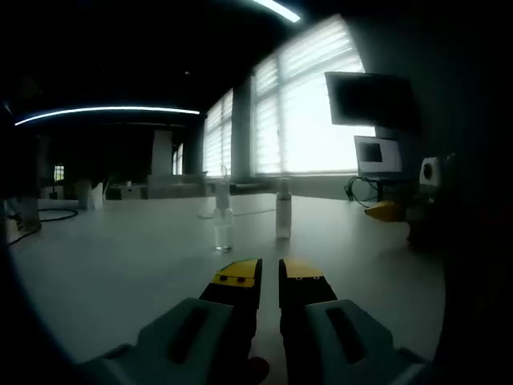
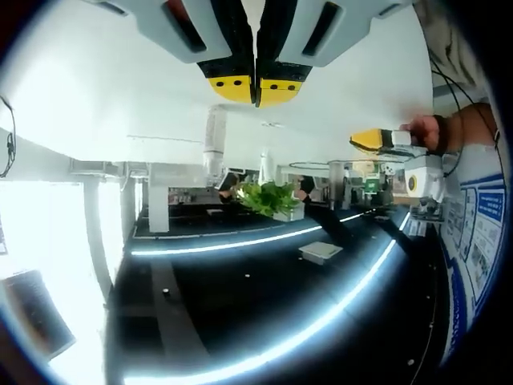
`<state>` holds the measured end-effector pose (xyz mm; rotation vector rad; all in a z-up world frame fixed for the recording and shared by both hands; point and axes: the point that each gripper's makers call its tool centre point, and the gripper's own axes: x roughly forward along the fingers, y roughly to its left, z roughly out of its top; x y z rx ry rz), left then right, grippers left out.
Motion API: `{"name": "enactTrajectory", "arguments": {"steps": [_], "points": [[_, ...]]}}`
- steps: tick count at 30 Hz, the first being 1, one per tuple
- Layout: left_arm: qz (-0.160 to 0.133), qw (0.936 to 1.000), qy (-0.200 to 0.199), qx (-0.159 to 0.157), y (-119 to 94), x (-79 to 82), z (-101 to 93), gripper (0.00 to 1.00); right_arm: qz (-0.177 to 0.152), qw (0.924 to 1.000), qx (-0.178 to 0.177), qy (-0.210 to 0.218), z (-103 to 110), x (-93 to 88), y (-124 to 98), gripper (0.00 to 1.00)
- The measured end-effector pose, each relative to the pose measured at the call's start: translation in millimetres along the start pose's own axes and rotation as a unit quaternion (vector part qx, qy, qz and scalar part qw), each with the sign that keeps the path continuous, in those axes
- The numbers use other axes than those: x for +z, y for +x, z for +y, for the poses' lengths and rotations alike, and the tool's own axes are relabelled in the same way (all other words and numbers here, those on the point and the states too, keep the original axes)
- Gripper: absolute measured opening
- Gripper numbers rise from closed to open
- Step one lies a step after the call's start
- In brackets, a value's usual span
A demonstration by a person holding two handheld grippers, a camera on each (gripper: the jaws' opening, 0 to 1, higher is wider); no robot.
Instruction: Clamp pump bottle remove cover press pump head put on cover
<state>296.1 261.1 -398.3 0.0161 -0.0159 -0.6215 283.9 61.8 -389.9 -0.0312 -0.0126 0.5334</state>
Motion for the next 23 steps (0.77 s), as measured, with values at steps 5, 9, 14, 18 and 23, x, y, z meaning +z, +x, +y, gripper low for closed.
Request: {"name": "enactTrajectory", "arguments": {"steps": [5, 9, 14, 18, 23], "points": [[-0.001, 1.0000, 0.001, 0.000, 0, 0.2, 0.9, 0.01, 0.007, 0.9999, -0.002, -0.013, -1, -6.9, 1, 0.00], [-0.001, 1.0000, 0.006, -0.003, 1, 0.0, -0.7, 0.01, 0.013, 0.9998, 0.000, -0.014, -2, -10.4, 2, 0.00], [0.002, 0.9999, 0.014, -0.005, 1, -1.4, -3.8, 0.01, 0.023, 0.9992, -0.003, -0.031, -2, -16.6, 3, 0.00], [-0.004, 0.9999, 0.011, -0.006, 0, 0.7, -4.1, 0.01, 0.022, 0.9994, 0.004, -0.028, 1, -16.6, 2, 0.00], [-0.001, 0.9998, 0.018, -0.008, 0, -0.6, -4.3, 0.01, 0.024, 0.9990, 0.002, -0.038, -1, -18.7, 1, 0.00]]}}
